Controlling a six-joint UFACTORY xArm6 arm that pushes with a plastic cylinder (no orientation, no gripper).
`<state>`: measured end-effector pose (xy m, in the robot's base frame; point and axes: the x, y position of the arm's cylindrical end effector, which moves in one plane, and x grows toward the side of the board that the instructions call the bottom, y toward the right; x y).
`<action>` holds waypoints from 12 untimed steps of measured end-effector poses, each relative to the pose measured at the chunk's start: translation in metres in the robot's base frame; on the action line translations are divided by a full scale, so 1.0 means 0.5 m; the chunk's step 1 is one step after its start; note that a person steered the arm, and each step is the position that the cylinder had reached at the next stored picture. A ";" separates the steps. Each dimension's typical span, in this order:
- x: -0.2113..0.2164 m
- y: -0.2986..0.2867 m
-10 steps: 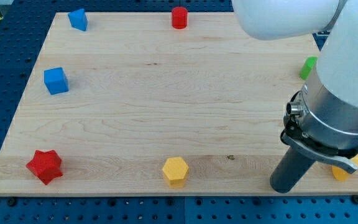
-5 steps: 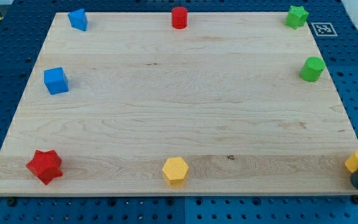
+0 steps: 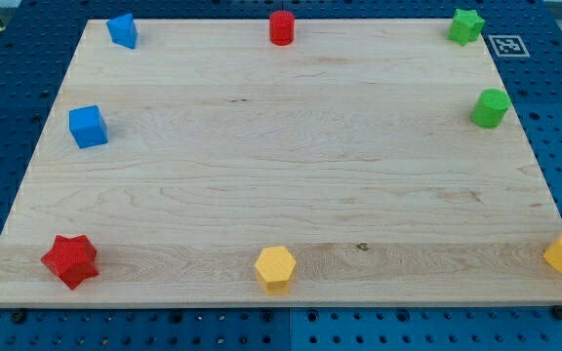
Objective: Move the yellow heart to the center
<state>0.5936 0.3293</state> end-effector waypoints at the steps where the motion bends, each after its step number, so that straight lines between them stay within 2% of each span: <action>1: 0.000 -0.049; 4: -0.024 -0.179; 9: -0.156 -0.428; 12: -0.310 -0.500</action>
